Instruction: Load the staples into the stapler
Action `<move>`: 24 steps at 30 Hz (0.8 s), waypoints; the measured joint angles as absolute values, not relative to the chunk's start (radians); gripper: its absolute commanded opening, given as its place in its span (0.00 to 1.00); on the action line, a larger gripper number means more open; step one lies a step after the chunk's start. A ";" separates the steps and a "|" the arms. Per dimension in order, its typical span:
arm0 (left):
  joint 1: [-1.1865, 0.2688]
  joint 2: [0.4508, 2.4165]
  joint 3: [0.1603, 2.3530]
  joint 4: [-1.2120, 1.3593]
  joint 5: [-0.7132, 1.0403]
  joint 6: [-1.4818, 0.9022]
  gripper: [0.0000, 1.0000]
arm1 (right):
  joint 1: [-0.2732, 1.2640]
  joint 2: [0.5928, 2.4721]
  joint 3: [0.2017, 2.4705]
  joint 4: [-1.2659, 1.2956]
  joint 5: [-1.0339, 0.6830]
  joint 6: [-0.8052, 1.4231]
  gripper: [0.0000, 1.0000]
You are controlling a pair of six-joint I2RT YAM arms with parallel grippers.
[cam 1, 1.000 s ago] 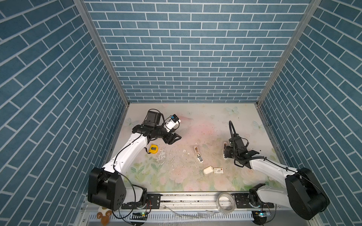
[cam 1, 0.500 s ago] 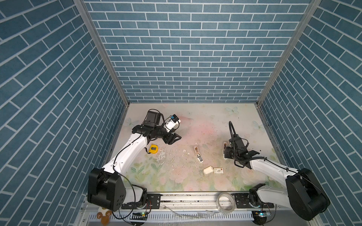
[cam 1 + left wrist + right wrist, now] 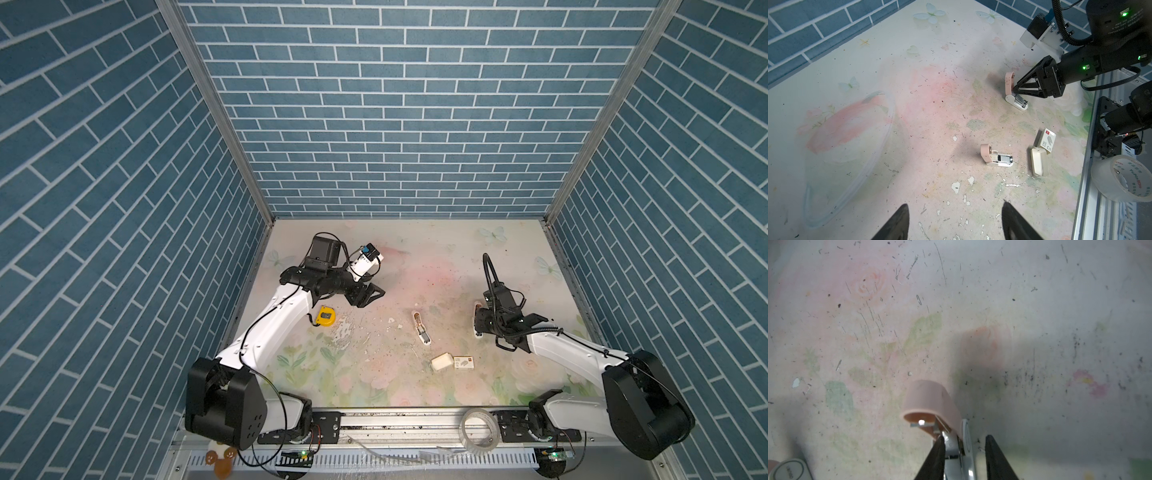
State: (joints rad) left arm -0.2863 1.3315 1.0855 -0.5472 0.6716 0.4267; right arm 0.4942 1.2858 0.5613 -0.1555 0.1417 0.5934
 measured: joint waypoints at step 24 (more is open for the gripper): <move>-0.286 1.327 1.082 -0.546 0.675 0.422 0.72 | 0.483 1.324 0.567 -0.165 0.146 0.578 0.35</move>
